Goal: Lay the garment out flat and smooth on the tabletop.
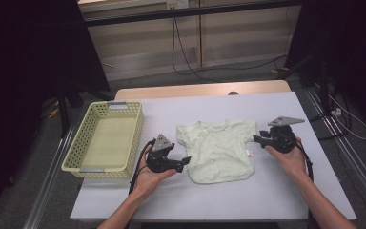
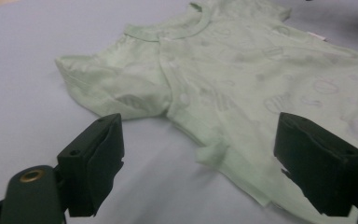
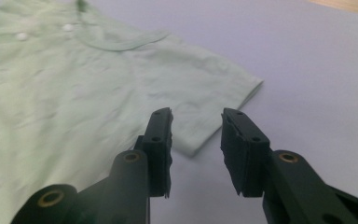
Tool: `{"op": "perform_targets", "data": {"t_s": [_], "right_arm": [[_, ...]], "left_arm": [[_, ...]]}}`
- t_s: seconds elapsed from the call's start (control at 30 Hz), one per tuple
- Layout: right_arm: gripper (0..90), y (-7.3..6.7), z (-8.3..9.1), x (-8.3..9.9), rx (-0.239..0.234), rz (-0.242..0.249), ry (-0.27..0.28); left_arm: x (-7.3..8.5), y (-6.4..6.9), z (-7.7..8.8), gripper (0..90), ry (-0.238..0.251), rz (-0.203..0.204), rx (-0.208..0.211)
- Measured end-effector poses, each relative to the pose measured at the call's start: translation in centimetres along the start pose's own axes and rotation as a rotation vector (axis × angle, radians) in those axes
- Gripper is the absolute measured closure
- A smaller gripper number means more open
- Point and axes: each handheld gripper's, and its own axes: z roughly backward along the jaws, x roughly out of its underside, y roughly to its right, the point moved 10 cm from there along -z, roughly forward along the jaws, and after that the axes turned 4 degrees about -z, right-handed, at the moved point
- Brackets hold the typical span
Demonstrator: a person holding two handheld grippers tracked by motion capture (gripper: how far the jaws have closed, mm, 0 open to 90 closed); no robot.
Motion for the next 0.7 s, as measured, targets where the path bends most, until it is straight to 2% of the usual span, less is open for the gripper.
{"op": "perform_targets", "data": {"t_s": [0.03,0.07,0.1,0.13,0.17,0.27,0.3,0.43,0.47,0.5,0.57,0.6,0.63,0.7], "right_arm": [[63.4,0.5,-0.6,-0.4,0.016,0.018,-0.009],[63.4,0.5,-0.6,-0.4,0.016,0.018,-0.009],[63.7,1.4,-1.7,-1.3,0.024,0.002,-0.011],[63.7,1.8,-2.2,-1.6,0.035,0.012,-0.014],[63.7,2.2,-2.7,-1.8,0.049,0.013,-0.018],[64.2,2.8,-3.6,-2.3,0.051,-0.008,-0.014],[64.5,3.4,-4.5,-2.6,0.061,-0.019,-0.019],[65.5,3.6,-6.4,-2.6,0.046,-0.026,-0.051],[65.5,3.6,-6.4,-2.6,0.046,-0.026,-0.051],[70.2,3.6,-7.0,-2.6,0.065,-0.017,-0.053],[79.4,3.6,-7.1,-2.7,0.066,-0.029,-0.043],[79.4,3.6,-7.1,-2.7,0.066,-0.029,-0.043],[87.8,3.9,-6.9,-2.6,0.067,-0.046,-0.045],[88.7,4.2,-6.7,-2.5,0.075,-0.048,-0.041]], "left_arm": [[0.0,-0.1,-0.1,15.2,0.002,0.006,-0.004],[0.0,-0.1,-0.1,14.6,0.002,0.006,-0.004],[-0.1,-0.4,-0.2,14.3,-0.006,0.008,-0.016],[-0.1,-0.4,-0.2,14.3,-0.006,0.008,-0.016],[-0.4,-0.8,-0.5,14.3,-0.01,0.005,-0.035],[-0.7,-1.3,-0.9,15.6,-0.012,0.011,-0.046],[-0.9,-1.7,-1.2,15.8,-0.024,0.01,-0.054],[-1.4,-2.6,-1.7,18.0,-0.032,0.009,-0.084],[-1.4,-2.6,-1.7,18.8,-0.032,0.009,-0.084],[-1.8,-3.1,-1.8,19.6,-0.027,0.012,-0.104],[-1.9,-3.2,-1.9,19.8,-0.026,0.023,-0.098],[-1.9,-3.2,-1.9,19.9,-0.026,0.023,-0.098],[-1.7,-3.3,-1.9,19.9,-0.032,0.025,-0.095],[-1.4,-3.4,-1.8,19.9,-0.043,0.022,-0.093]]}}
